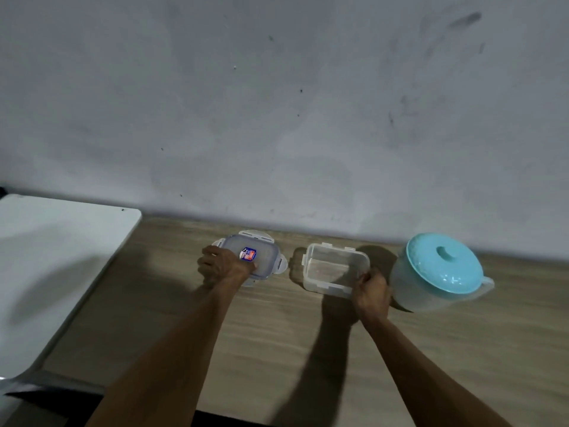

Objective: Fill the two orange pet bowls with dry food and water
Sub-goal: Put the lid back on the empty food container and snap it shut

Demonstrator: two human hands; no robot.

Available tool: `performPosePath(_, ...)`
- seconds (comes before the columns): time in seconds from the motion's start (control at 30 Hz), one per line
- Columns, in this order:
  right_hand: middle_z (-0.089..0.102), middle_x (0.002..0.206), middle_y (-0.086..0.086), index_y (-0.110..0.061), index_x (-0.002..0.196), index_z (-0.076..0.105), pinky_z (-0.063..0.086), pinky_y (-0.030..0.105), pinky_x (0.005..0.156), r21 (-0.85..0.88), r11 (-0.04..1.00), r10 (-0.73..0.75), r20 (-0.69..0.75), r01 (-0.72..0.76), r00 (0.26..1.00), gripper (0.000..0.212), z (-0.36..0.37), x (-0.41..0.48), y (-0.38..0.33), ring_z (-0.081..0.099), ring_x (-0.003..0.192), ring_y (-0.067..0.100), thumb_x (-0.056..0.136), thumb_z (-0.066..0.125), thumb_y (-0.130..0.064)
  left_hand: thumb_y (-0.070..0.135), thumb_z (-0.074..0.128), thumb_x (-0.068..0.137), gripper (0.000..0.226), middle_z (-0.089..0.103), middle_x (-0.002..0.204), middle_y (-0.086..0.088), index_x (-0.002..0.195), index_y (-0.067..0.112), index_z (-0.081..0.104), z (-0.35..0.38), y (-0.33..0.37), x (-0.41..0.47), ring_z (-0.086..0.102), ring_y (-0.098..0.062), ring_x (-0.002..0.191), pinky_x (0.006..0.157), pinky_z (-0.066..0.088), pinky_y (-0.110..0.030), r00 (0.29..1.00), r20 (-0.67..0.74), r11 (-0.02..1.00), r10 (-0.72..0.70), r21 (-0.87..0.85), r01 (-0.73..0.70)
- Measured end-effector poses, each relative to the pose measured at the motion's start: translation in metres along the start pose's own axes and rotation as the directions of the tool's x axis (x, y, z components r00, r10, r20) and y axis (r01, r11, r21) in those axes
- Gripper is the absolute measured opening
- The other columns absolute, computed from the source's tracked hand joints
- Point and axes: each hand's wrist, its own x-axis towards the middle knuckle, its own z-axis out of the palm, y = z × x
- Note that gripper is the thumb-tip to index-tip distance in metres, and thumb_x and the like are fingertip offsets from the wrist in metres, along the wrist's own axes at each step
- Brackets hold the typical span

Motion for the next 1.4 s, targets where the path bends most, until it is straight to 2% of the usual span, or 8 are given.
performPosePath(0.33,0.065,0.115,0.027,0.0,0.119,0.058,0.048,0.045,0.089,-0.042,0.999,-0.009,-0.011,0.008,1.0,0.026,0.001,-0.005,-0.004,0.061,0.108,0.044,0.099,0.049,-0.013,0.024,0.096,0.055,0.136,0.034,0.144,-0.033,0.147,-0.014,0.003,-0.013,-0.001,0.01,0.037,-0.041,0.134,0.109,0.039,-0.047,0.975,0.156,0.975,-0.161,-0.13,0.182)
performPosePath(0.47,0.065,0.115,0.028,0.001,0.119,0.058,0.047,0.045,0.09,-0.058,0.998,-0.02,-0.016,0.019,1.0,0.027,0.0,-0.007,-0.005,0.06,0.109,0.046,0.099,0.047,-0.013,0.012,0.092,0.059,0.112,0.044,0.138,-0.027,0.14,-0.016,0.02,-0.015,-0.008,0.016,0.047,-0.037,0.129,0.1,0.047,-0.038,0.963,0.195,0.914,-0.189,-0.323,0.245)
performPosePath(0.57,0.064,0.115,0.028,0.002,0.119,0.058,0.047,0.046,0.091,-0.04,0.999,-0.009,-0.011,0.009,1.0,0.027,0.0,-0.008,-0.006,0.06,0.109,0.046,0.1,0.046,-0.015,0.023,0.084,0.042,0.077,0.067,0.104,-0.022,0.109,-0.007,0.062,-0.006,-0.022,0.034,0.069,-0.033,0.093,0.077,0.06,-0.041,0.966,0.195,0.859,-0.17,-0.452,0.242)
performPosePath(0.67,0.064,0.117,0.026,0.002,0.119,0.058,0.047,0.046,0.092,-0.012,1.0,0.002,0.001,-0.002,1.0,0.028,-0.001,-0.009,-0.007,0.06,0.109,0.045,0.099,0.048,-0.016,0.004,0.071,0.071,0.015,0.057,0.069,-0.011,0.078,0.002,0.058,-0.019,-0.015,0.018,0.055,-0.02,0.055,0.045,0.045,-0.021,0.953,0.267,0.669,-0.146,-0.682,0.294)
performPosePath(0.77,0.064,0.117,0.028,0.003,0.119,0.058,0.047,0.045,0.091,0.014,1.0,0.004,0.007,-0.004,1.0,0.03,-0.004,-0.011,-0.007,0.059,0.11,0.046,0.099,0.049,-0.016,-0.007,0.057,0.085,0.017,0.052,0.072,-0.008,0.079,0.008,0.051,-0.027,-0.005,0.01,0.048,-0.013,0.057,0.034,0.036,-0.011,0.945,0.315,0.481,-0.085,-0.818,0.316)
performPosePath(0.93,0.063,0.12,0.027,0.004,0.122,0.058,0.046,0.042,0.091,0.051,0.999,0.012,0.019,-0.013,1.0,0.032,-0.007,-0.014,-0.01,0.058,0.112,0.045,0.1,0.046,-0.016,-0.008,0.059,0.089,0.022,0.058,0.077,-0.004,0.083,0.013,0.054,-0.046,0.013,-0.016,0.057,-0.014,0.064,0.041,0.048,-0.02,0.965,0.262,0.276,-0.012,-0.927,0.255)
performPosePath(1.27,0.058,0.131,0.026,-0.006,0.132,0.056,0.04,0.046,0.101,0.125,0.99,0.06,0.058,-0.067,0.997,0.038,-0.002,-0.008,-0.004,0.052,0.12,0.047,0.097,0.041,-0.012,-0.004,0.063,0.089,0.026,0.056,0.065,-0.003,0.071,0.013,0.056,0.015,0.051,-0.092,0.048,0.0,0.029,0.032,0.04,-0.013,0.95,0.293,0.44,0.104,-0.871,0.22)
performPosePath(1.4,0.058,0.136,0.019,-0.011,0.131,0.06,0.041,0.042,0.1,0.264,0.951,0.15,0.053,-0.159,0.987,0.04,-0.002,-0.003,-0.001,0.051,0.123,0.04,0.099,0.036,-0.015,0.004,0.066,0.089,0.023,0.056,0.065,-0.003,0.071,0.014,0.057,0.04,0.05,-0.109,0.051,-0.008,0.043,0.033,0.039,-0.014,0.938,0.335,0.521,0.093,-0.819,0.241)
